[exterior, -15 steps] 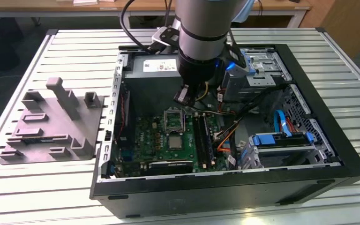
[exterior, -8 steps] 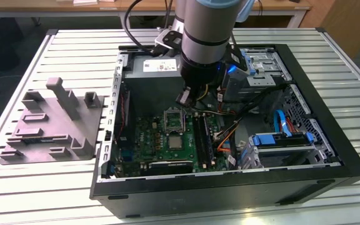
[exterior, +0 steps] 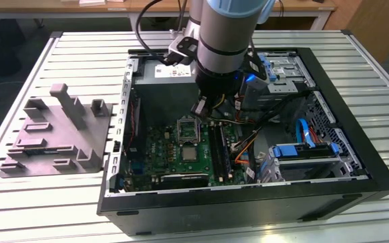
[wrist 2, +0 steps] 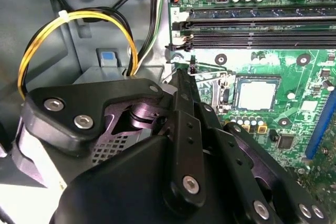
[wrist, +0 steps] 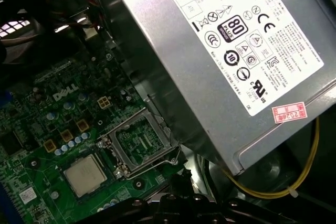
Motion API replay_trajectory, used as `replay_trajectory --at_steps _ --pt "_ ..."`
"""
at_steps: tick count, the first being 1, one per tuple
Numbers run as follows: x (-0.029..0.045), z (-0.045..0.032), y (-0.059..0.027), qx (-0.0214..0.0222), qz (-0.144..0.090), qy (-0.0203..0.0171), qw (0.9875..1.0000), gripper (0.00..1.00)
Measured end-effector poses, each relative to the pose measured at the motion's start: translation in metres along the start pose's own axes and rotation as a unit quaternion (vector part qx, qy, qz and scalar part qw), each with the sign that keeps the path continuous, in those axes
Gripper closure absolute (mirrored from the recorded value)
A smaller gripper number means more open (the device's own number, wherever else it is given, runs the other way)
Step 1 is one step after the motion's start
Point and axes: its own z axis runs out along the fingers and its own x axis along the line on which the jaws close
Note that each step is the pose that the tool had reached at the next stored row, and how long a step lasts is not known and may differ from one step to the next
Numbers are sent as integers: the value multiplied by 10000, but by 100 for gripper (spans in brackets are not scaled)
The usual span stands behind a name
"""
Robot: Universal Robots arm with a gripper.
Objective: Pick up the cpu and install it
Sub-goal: 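Close the cpu cover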
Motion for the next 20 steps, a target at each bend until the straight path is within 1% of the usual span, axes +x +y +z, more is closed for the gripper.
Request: replay_trajectory --at_steps 3,7,12,13,17,20 --pt "0 24 -7 -4 -1 -6 10000 89" --pt "-2 62 -20 -18 -2 -27 10000 89" --pt "-2 65 -21 -18 -1 -27 10000 89" --pt "-1 69 -21 -22 -2 -32 10000 89" --pt "2 113 -29 -52 -4 -79 10000 89" --pt "1 148 -33 -64 -7 -96 9999 89"
